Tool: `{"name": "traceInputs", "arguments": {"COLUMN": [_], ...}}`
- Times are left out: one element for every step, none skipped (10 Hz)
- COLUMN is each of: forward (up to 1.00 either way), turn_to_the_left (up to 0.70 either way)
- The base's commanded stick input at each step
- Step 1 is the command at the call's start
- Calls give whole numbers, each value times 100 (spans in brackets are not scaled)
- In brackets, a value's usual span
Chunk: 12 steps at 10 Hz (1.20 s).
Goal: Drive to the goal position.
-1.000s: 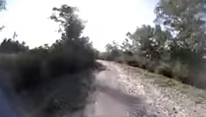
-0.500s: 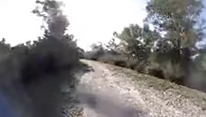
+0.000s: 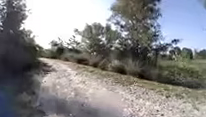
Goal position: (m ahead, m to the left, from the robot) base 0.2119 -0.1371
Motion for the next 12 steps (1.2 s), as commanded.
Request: {"name": "traceInputs", "arguments": {"forward": [100, 100, 86, 40, 0, 0, 0, 0, 0, 0, 0, 0], "turn_to_the_left": [21, 27, 30, 38, 45, 45, 45, 45, 45, 45, 45, 45]}}
